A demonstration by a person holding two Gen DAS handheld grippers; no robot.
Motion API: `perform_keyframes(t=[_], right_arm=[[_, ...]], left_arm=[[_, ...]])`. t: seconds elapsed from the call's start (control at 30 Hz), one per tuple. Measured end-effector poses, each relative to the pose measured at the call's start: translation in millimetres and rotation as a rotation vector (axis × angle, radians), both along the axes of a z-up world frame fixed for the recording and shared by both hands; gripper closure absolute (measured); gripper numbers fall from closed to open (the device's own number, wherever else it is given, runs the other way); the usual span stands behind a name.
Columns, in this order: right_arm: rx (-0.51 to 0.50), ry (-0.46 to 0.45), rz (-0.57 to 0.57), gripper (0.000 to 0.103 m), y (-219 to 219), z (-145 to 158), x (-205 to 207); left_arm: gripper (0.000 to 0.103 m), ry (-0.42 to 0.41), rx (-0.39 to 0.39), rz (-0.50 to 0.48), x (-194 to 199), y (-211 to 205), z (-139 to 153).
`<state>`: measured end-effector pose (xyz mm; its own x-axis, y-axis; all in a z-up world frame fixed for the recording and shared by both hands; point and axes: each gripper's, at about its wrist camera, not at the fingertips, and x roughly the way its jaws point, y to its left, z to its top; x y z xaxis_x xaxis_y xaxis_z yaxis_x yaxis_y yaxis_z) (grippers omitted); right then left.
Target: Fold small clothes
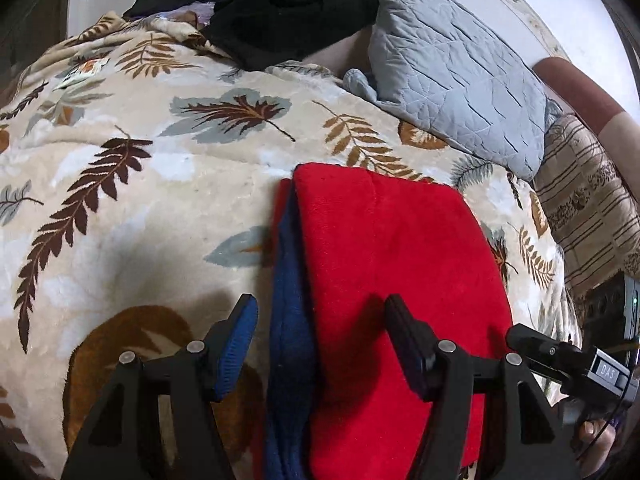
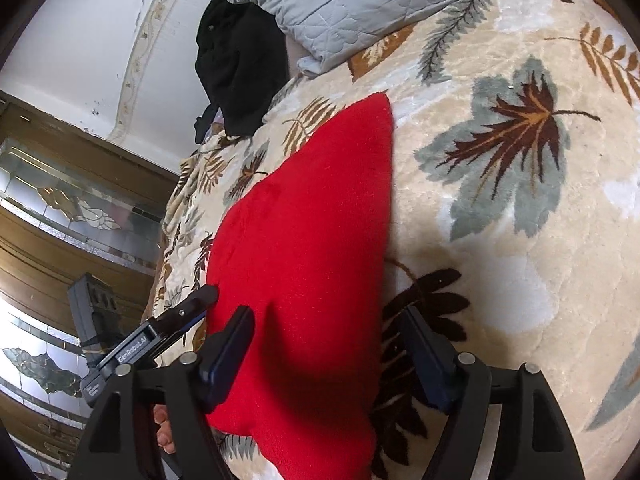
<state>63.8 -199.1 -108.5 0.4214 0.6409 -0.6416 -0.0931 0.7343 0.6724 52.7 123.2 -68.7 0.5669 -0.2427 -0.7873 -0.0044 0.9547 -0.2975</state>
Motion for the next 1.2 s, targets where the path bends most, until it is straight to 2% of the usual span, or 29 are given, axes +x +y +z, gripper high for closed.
perform_keyframes(t=[0.2, 0.4, 0.47, 0.53, 0.57, 0.6, 0.67, 0.73, 0.77, 0.8, 0.87, 0.9, 0.93, 0.97, 1.03, 1.13, 1.17, 1.2], right_arm=[[0.006, 0.004, 0.009, 0.025, 2, 0, -1], [0.036, 0.026, 0.024, 0.025, 4, -10, -11], [0.057, 0.039, 0.028, 0.025, 5, -16, -15], [0.065, 0.057, 0.045, 0.025, 10, -25, -17], [0.05, 0.049, 0.062, 0.029, 14, -26, -18], [-0.021, 0.008, 0.09, 0.054, 23, -21, -20], [-0.104, -0.028, 0.103, 0.057, 30, -12, -25], [-0.137, -0.021, 0.122, 0.057, 34, -10, -24], [-0.127, -0.006, 0.125, 0.054, 32, -12, -22], [-0.084, 0.017, 0.116, 0.046, 26, -15, -20], [-0.063, 0.02, 0.084, 0.032, 17, -16, -21], [-0.053, -0.013, 0.049, 0.031, 8, -12, -23], [-0.041, -0.031, 0.035, 0.031, 5, -9, -24], [-0.018, -0.052, 0.016, 0.031, -1, -6, -23], [0.052, -0.046, -0.02, 0.028, -9, -6, -9], [0.103, 0.02, -0.009, 0.028, 0, -23, 15], [0.11, 0.043, 0.012, 0.028, 7, -30, 19], [0.117, 0.082, 0.06, 0.035, 18, -41, 28]], left_arm=[[0.037, -0.025, 0.04, 0.006, -9, -7, 9], [0.036, -0.139, 0.076, -0.005, -35, -22, 30], [0.033, -0.127, 0.138, -0.04, -36, -37, 16], [0.03, -0.048, 0.231, -0.05, -27, -49, -15], [0.028, -0.068, 0.231, -0.032, -28, -48, -22], [0.026, -0.081, 0.216, -0.019, -29, -45, -22], [0.026, -0.058, 0.183, -0.007, -27, -40, -20], [0.027, -0.032, 0.159, -0.018, -24, -37, -15], [0.027, -0.044, 0.119, -0.021, -26, -30, -6], [0.027, -0.067, 0.09, -0.022, -29, -27, -1], [0.027, -0.116, 0.014, -0.024, -32, -8, 11], [0.027, -0.115, -0.026, -0.02, -29, 1, 13], [0.027, -0.097, -0.085, -0.026, -23, 10, 11], [0.027, -0.057, -0.185, -0.043, -15, 21, 4], [0.027, 0.004, -0.257, -0.048, -5, 26, -11], [0.029, 0.135, -0.286, -0.093, 6, 14, -43], [0.029, 0.132, -0.259, -0.114, 6, 7, -49], [0.041, 0.11, -0.236, -0.132, 4, 3, -48]])
